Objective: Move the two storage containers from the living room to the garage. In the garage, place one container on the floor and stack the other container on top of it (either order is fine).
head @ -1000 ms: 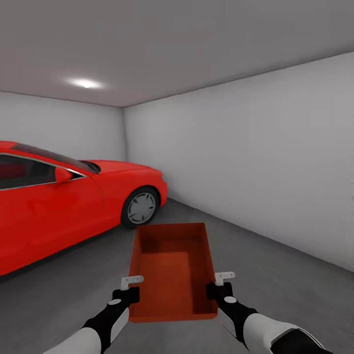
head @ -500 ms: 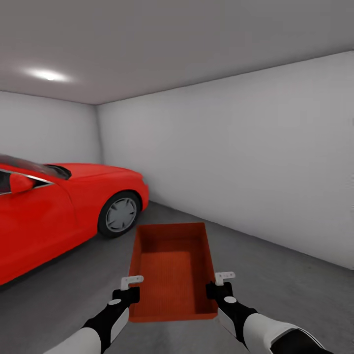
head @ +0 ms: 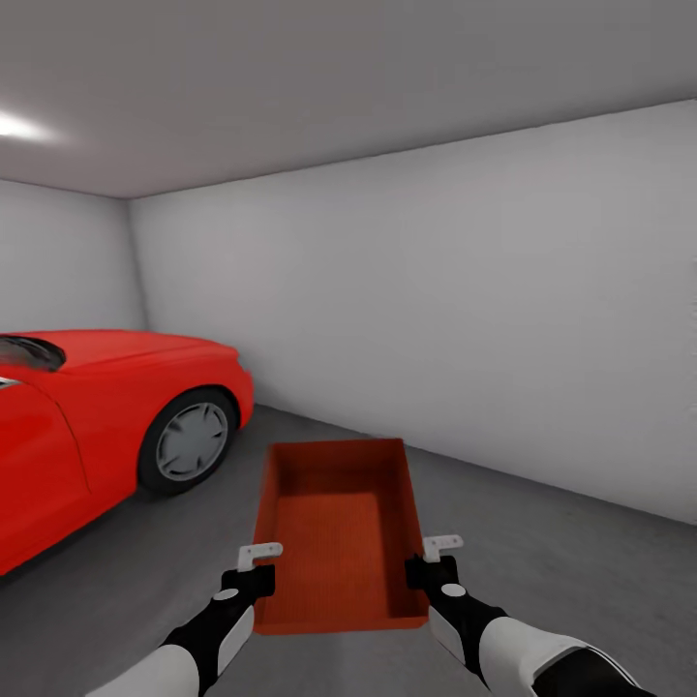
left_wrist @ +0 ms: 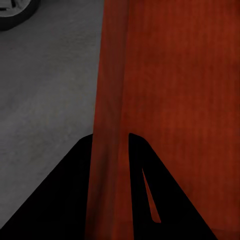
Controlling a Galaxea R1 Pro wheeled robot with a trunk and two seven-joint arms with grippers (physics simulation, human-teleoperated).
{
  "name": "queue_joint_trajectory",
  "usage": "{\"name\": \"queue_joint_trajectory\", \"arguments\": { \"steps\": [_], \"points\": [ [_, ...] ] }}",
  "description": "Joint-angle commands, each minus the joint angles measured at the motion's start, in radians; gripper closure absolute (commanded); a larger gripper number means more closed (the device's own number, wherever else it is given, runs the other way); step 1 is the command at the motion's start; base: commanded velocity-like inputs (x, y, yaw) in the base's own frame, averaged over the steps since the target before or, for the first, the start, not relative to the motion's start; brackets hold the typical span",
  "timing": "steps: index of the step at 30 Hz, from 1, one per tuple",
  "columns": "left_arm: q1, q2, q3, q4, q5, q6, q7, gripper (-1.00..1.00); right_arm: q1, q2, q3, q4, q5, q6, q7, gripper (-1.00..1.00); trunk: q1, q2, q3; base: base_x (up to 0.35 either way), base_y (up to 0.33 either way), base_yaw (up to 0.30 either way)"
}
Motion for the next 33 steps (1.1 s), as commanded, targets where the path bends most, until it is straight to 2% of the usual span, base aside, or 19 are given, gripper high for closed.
{"name": "queue_joint_trajectory", "arguments": {
  "steps": [1, 33],
  "points": [
    [0.0, 0.01, 0.003, 0.004, 0.012, -0.004, 0.029, 1.0, -0.002, 0.001, -0.036, -0.002, 0.004, -0.033, -0.003, 1.0, 0.001, -0.001, -0.002, 0.319, 0.173, -0.282],
    [0.0, 0.01, 0.003, 0.003, 0.012, -0.004, 0.029, 1.0, -0.002, 0.001, -0.036, -0.002, 0.004, -0.033, -0.003, 1.0, 0.001, -0.001, -0.002, 0.319, 0.171, -0.278]
  ]
}}
